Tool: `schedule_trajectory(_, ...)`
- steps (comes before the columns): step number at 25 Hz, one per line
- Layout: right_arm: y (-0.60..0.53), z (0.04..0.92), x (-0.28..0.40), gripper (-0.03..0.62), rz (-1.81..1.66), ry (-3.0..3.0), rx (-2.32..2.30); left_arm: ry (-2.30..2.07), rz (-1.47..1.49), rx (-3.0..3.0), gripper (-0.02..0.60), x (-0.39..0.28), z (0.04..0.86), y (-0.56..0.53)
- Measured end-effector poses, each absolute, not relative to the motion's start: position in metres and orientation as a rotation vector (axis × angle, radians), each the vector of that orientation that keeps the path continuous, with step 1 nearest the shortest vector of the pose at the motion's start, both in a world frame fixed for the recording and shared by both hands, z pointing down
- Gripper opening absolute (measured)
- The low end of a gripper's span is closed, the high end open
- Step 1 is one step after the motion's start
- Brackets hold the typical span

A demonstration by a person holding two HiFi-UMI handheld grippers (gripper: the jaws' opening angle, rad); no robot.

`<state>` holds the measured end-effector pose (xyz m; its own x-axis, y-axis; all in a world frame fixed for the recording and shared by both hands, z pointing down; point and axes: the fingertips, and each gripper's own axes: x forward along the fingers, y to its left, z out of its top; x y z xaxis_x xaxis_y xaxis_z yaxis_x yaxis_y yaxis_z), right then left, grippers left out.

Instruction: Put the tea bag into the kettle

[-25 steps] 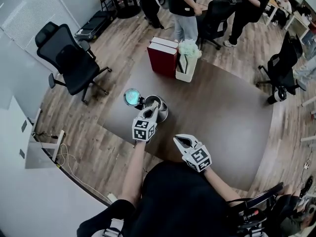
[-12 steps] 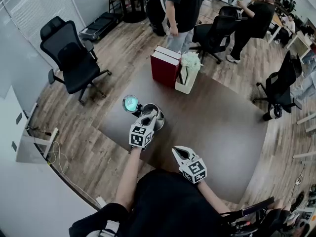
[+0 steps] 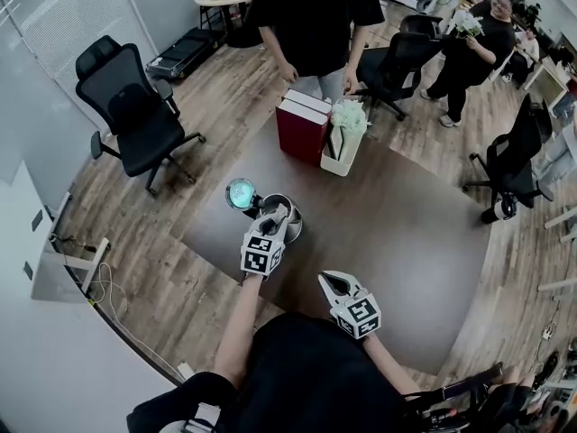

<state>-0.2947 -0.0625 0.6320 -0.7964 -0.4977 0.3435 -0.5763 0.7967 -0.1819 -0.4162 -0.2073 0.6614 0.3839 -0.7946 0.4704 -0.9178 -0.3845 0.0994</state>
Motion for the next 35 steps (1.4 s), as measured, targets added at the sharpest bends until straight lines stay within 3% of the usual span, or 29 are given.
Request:
schedule_trajectory(11,-0.063,0.633,-0.292,0.006,0.400,-2.708,0.838,-1.509,0.553,2.298,0.117,-0.413,0.662,-0.207)
schedule_trajectory(30,-0.066,0.631,-0.281,0.006,0.413,-2.706,0.903,-1.593,0.524,2.435,0.117,-0.394,0.622,-0.201)
schedule_trajectory(35,-0.064,0.631,-0.278,0.006,0.415,-2.706,0.909,-1.587,0.517,2.537,0.006,-0.374,0.614,-0.184)
